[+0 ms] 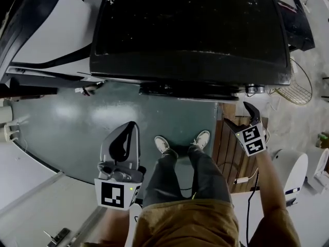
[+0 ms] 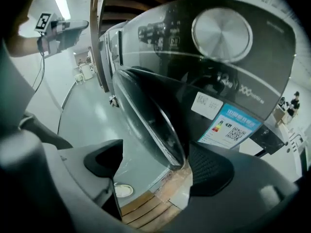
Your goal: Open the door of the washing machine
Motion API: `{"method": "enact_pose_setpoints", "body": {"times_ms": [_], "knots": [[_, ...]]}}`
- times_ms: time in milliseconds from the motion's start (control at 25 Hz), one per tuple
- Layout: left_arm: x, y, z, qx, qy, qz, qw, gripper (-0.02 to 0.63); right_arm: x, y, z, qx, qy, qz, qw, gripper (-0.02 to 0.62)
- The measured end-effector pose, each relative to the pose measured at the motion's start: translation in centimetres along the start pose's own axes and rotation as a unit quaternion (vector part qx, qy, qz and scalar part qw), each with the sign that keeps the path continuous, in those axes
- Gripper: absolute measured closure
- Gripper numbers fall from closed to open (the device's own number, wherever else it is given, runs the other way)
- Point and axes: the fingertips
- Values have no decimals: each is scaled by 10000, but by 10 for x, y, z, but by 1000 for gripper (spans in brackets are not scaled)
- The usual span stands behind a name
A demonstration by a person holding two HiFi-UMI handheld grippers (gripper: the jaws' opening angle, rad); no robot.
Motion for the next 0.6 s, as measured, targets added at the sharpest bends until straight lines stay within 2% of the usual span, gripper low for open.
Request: {"method": "enact_pose_setpoints", "body": {"times_ms": [200, 440, 600], "knots": [[-5, 14, -8, -166, -68, 56, 9998, 546, 9, 12, 28, -71, 9, 52, 10000, 196], [-3, 29, -11, -249, -152, -21, 9996, 546, 21, 23, 53, -346, 239, -547, 9976, 293], [-7, 37, -16, -282, -241, -63, 9993, 546, 25, 26, 61, -473, 320, -889, 9944, 334]]}}
Point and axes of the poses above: the fingertips, and each gripper's own axes: z forward along the fingers, x to its right, y out of its underside
